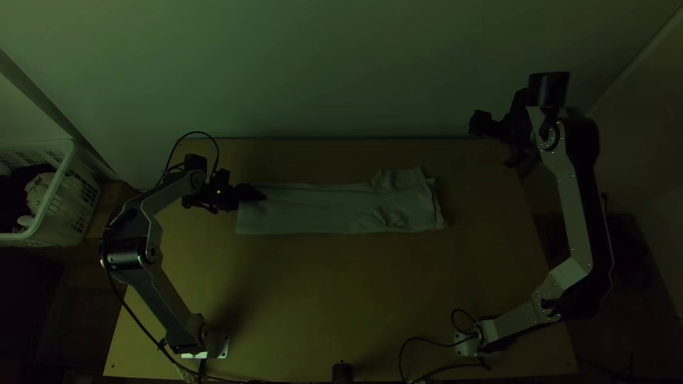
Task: Fold the t-shirt
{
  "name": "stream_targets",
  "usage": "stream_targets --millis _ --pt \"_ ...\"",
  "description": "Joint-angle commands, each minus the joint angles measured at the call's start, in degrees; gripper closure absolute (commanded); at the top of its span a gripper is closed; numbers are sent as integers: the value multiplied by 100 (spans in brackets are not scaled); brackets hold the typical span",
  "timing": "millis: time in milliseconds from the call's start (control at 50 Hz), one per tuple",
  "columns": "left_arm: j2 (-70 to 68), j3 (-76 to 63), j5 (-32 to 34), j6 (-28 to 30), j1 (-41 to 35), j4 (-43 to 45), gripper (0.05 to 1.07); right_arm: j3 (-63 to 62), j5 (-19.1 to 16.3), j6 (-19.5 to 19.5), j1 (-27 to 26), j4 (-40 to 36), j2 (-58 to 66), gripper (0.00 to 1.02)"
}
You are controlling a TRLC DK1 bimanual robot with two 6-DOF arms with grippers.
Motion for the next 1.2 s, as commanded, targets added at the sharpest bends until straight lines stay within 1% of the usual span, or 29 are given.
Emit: stream_targets --millis 0,100,240,280,300,340,360,420,460,480,500,660,940,1180 --pt "145 -409 -131 -545 -331 181 9 -198 -6 138 120 1 -270 4" --pt "145 -444 -219 -914 -604 489 9 -339 -6 156 182 1 -402 4" --pt "172 -435 -720 -1362 -920 700 10 -523 -6 164 190 1 -569 4" --pt "189 -426 -826 -1380 -973 709 12 -576 -6 173 190 1 -604 4" --pt "189 -435 -878 -1380 -1008 709 15 -603 -6 182 190 1 -622 4" --pt "180 -435 -1037 -1406 -1025 709 25 -664 -6 200 190 1 -674 4" --pt "180 -444 -1116 -1424 -1034 709 34 -708 -6 208 190 1 -692 4" --pt "110 -479 -1239 -1450 -1025 753 70 -849 -6 235 190 1 -762 4" --pt "22 -532 -1327 -1468 -982 876 98 -963 -6 261 190 1 -815 4" --pt "-22 -550 -1335 -1477 -964 911 106 -1033 -6 270 190 18 -841 4" --pt "-48 -558 -1335 -1477 -938 902 104 -1103 -6 270 190 45 -876 4" --pt "-365 -576 -1467 -1354 -542 682 105 -1842 3 261 190 466 -1210 4" --pt "-567 -233 -1634 -615 565 -21 105 -2624 3 173 102 1020 -1553 4" --pt "-743 136 -1810 -26 1348 -566 105 -3187 3 147 23 1442 -1782 4"
